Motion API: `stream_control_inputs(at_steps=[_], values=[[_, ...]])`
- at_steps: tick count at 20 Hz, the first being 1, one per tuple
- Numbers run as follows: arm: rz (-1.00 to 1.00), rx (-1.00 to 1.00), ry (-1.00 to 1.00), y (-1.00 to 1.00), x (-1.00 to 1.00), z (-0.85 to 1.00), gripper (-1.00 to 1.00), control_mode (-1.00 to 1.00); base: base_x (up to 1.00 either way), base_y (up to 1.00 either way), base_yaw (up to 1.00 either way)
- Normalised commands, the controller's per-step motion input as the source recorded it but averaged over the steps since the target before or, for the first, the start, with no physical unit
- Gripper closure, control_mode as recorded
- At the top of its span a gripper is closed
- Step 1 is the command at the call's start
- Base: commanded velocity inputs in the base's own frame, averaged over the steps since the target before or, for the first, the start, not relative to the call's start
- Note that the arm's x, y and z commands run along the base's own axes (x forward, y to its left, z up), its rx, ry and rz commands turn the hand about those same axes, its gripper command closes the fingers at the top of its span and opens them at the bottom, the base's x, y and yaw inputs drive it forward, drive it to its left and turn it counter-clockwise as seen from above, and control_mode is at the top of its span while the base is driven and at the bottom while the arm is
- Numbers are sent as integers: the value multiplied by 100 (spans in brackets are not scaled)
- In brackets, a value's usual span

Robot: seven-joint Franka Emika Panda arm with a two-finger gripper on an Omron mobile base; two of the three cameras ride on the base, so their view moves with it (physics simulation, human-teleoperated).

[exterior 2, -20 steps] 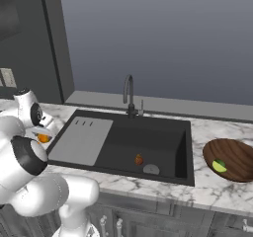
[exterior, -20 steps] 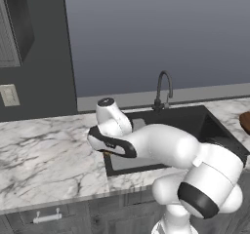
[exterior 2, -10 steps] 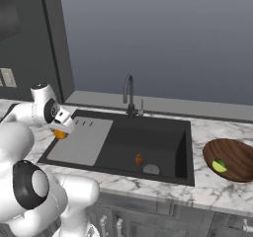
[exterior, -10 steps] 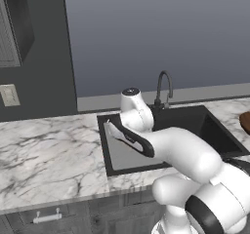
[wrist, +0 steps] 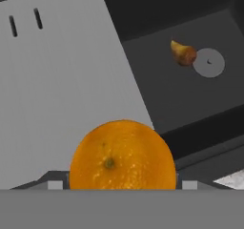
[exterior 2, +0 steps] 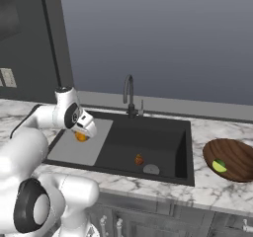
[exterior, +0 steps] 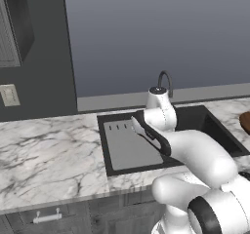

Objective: There is a mixed pile of frozen fruits and vegetables on the counter. Locate all the frozen vegetables and place the items in a bowl on the counter. Take all the frozen fruits and defrost them in a running sink.

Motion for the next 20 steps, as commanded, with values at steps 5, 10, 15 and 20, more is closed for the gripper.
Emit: stream_control_inputs(at_steps=[5, 10, 15, 20], values=[[-6, 10, 0, -92, 14, -1, 100, -100, 0, 0, 0], [-5, 5, 4, -82, 13, -7, 100, -100, 0, 0, 0], [-4, 0, 6, -57, 22, -21, 100, -100, 0, 0, 0], [0, 1, 0, -39, 18, -37, 100, -100, 0, 0, 0]])
